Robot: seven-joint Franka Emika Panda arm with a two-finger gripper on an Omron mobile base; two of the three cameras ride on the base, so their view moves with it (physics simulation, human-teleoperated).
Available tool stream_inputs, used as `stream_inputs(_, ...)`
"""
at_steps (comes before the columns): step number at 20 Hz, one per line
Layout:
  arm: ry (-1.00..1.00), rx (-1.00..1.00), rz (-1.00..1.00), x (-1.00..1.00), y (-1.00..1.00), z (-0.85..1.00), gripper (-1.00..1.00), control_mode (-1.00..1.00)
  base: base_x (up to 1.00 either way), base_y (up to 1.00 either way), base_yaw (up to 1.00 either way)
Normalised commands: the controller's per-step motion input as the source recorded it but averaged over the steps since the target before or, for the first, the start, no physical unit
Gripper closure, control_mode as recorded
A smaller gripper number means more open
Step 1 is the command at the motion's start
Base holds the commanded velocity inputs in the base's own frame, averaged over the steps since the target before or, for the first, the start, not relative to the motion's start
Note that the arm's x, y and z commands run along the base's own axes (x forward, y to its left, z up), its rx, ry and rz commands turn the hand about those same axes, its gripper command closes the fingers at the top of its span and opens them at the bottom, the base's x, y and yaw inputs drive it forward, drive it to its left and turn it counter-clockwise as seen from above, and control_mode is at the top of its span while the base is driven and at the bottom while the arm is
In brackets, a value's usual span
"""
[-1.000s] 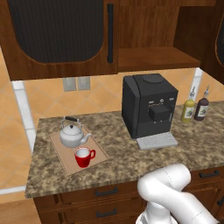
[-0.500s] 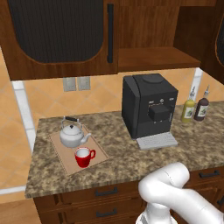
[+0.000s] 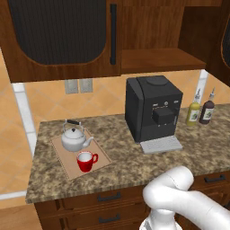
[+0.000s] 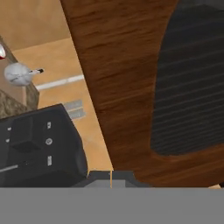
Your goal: Pick the kettle from the counter and place it on the tray. Then pick the mug from the cabinet and place it on the tray. Then close the cabinet doors.
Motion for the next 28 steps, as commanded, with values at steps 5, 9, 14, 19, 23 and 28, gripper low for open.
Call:
stream_inputs(5,-0.07,0.0,0.0,0.0,0.96,0.04,1.0,-1.0,0.0,0.0,0.0)
stream_inputs(9,-0.03,0.0,0.0,0.0,1.0,0.13,1.0,-1.0,0.0,0.0,0.0)
stream_inputs(14,-0.11,0.0,0.0,0.0,1.0,0.51,1.0,-1.0,0.0,0.0,0.0)
stream_inputs(19,-0.1,0.0,-0.01,0.05,0.88,0.62,1.0,-1.0,0.0,0.0,0.0)
stream_inputs(23,-0.06,0.0,0.0,0.29,0.78,0.4,1.0,-1.0,0.0,0.0,0.0)
stream_inputs(28,-0.01,0.0,-0.01,0.53,0.82,0.1,1.0,-1.0,0.0,0.0,0.0)
